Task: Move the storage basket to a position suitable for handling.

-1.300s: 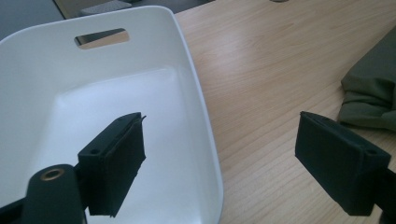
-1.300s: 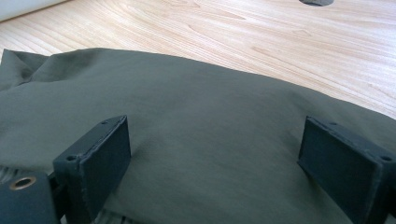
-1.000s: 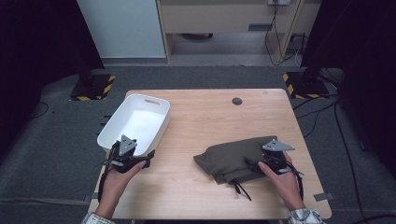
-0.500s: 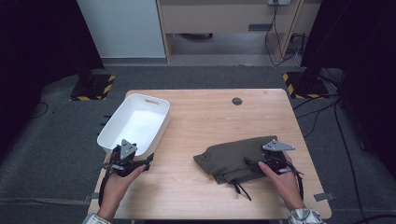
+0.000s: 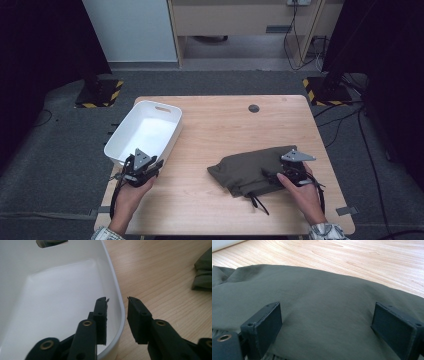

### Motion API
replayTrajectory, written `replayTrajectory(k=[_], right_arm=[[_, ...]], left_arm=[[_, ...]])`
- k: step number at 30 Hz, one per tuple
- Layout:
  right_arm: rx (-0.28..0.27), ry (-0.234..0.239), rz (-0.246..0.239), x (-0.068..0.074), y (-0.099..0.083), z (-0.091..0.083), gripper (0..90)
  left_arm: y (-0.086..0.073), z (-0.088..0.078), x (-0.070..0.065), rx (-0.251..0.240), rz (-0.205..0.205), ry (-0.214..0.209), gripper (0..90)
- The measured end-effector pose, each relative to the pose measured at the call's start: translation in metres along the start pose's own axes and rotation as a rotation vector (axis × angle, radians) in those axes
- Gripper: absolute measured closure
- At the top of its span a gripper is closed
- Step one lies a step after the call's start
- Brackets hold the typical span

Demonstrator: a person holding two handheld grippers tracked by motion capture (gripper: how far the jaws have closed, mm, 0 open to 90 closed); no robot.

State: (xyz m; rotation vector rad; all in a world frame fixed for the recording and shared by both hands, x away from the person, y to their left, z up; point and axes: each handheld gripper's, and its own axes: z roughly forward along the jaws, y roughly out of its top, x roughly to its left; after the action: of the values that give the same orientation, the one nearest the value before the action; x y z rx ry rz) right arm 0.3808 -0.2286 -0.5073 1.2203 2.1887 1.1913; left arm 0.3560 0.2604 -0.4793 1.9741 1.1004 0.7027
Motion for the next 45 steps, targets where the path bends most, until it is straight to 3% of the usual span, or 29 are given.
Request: replayTrajectory(k=[4, 7, 21, 29, 37, 38, 41, 43, 45], right_arm=[[0.002, 0.004, 0.007, 0.0, 0.0, 0.0, 9.3], [0.004, 0.004, 0.01, -0.001, -0.001, 0.0, 9.2], [0.005, 0.004, 0.009, -0.002, -0.001, 0.0, 9.1], [0.007, 0.004, 0.005, -0.002, -0.002, 0.0, 9.1], [0.009, 0.004, 0.008, -0.001, -0.002, 0.0, 9.1], [0.009, 0.003, 0.008, -0.001, -0.002, 0.0, 9.1], [0.009, 0.003, 0.006, -0.001, -0.002, 0.0, 9.0], [0.007, 0.001, 0.001, -0.001, -0.002, 0.0, 8.9], [0.008, 0.002, 0.001, -0.001, -0.002, 0.0, 9.0]], left_arm=[[-0.001, -0.002, 0.005, -0.019, -0.027, -0.03, 78.8], [0.0, -0.001, 0.005, -0.02, -0.004, -0.046, 82.2], [-0.006, -0.011, -0.002, -0.029, -0.003, -0.142, 82.6], [-0.009, -0.019, -0.018, -0.026, 0.029, -0.203, 82.4], [-0.018, -0.036, -0.024, -0.018, 0.062, -0.25, 82.2], [-0.019, -0.037, -0.025, -0.021, 0.062, -0.246, 81.5], [-0.015, -0.038, -0.027, -0.041, 0.036, -0.228, 65.1], [-0.011, -0.037, -0.027, -0.056, 0.03, -0.217, 58.8], [-0.007, -0.035, -0.027, -0.055, 0.026, -0.207, 57.1]])
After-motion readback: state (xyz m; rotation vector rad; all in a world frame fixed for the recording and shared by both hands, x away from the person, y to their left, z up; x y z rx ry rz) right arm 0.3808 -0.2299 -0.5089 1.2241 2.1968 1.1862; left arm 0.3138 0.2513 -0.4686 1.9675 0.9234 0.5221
